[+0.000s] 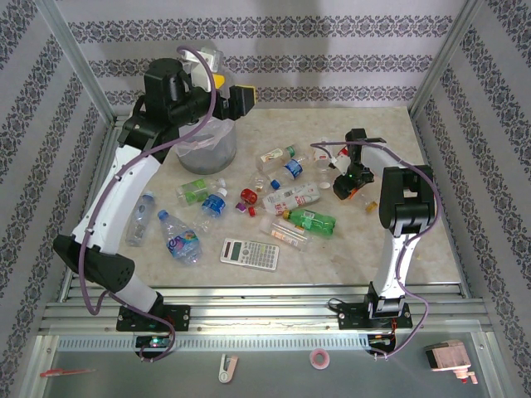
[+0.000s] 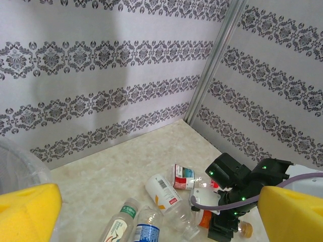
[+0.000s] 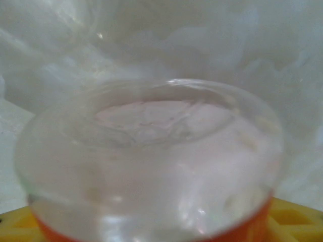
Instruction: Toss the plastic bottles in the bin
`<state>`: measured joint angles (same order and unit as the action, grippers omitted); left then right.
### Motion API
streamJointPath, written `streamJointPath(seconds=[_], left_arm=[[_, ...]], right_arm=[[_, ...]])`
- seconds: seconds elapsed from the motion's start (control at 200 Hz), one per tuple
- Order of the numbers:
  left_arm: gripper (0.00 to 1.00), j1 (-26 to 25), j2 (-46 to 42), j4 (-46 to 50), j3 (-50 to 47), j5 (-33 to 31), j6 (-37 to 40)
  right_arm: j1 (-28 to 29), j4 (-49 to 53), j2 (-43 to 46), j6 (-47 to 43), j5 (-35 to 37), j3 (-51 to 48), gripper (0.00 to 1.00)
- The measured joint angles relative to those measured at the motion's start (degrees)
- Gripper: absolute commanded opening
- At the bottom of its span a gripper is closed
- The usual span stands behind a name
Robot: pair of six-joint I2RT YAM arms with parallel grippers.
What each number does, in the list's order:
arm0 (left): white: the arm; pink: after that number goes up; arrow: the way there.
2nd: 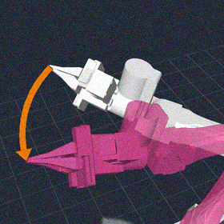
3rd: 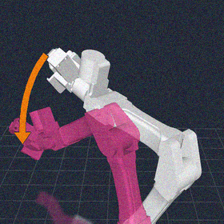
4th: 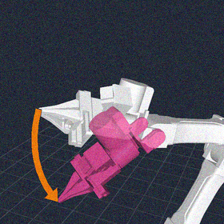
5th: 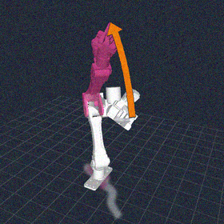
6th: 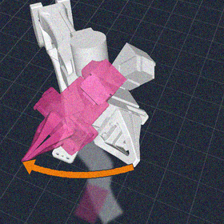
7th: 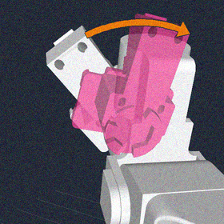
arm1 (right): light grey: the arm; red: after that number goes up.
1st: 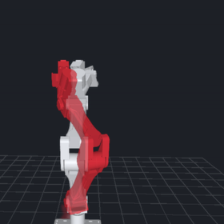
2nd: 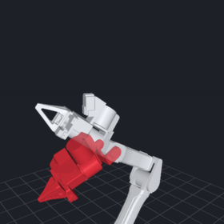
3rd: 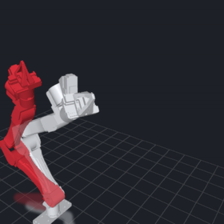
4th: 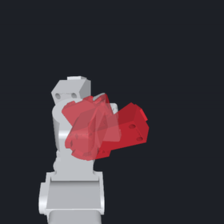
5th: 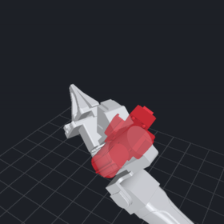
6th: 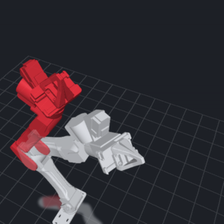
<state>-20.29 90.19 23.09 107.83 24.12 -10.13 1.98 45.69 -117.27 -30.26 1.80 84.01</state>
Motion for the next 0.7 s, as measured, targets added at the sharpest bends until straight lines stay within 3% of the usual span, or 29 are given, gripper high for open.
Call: streamJointPath(seconds=[0.155, 0.46, 0.699], left_arm=[[1.0, 0.0, -1.8, 0.0, -1.1, 0.0, 0.0], [1.0, -0.8, -4.4, -0.6, -2.2, -0.2, 0.0], [1.0, -1.8, -5.2, -1.1, -4.3, -0.2, -0.2]], right_arm=[[0.0, 0.8, 0.4, 1.8, -0.9, -0.2, 0.52], [-0.4, 0.9, 4.9, 5.6, -1.5, -0.4, 0.48], [-4.4, 0.8, 11.0, 10.4, -5.1, -1.0, 0.43]])
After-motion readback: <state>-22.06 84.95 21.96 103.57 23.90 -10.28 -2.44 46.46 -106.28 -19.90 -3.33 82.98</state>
